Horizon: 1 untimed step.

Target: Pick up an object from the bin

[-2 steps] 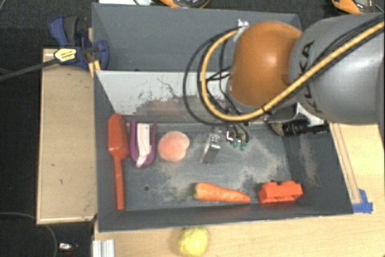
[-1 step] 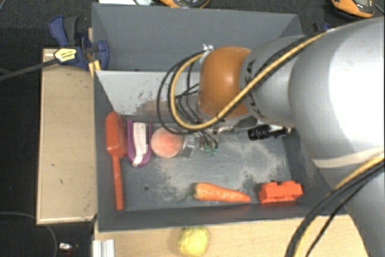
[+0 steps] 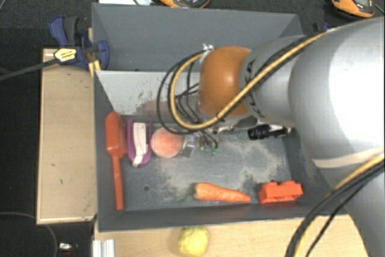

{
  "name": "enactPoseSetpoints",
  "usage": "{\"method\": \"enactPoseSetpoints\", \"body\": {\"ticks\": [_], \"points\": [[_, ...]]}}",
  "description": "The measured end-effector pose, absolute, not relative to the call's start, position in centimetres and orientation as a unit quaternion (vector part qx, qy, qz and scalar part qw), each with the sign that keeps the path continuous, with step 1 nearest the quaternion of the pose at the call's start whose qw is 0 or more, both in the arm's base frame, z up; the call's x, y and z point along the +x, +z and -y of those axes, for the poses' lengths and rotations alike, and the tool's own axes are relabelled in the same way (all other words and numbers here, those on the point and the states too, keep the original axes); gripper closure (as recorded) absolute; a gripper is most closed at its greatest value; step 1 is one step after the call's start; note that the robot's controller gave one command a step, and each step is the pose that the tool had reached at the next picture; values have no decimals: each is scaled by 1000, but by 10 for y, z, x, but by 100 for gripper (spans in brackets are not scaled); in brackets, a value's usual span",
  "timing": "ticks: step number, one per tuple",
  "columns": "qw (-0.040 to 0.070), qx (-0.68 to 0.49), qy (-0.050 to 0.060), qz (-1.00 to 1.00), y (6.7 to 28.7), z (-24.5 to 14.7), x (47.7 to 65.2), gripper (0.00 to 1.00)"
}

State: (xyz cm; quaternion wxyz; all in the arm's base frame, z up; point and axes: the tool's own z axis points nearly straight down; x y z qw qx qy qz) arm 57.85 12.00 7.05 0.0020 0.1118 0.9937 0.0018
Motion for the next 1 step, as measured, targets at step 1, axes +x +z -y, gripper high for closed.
{"method": "enactPoseSetpoints", "body": {"ticks": [1], "points": [[2,32,2,-999,70,-118,548,100]]}}
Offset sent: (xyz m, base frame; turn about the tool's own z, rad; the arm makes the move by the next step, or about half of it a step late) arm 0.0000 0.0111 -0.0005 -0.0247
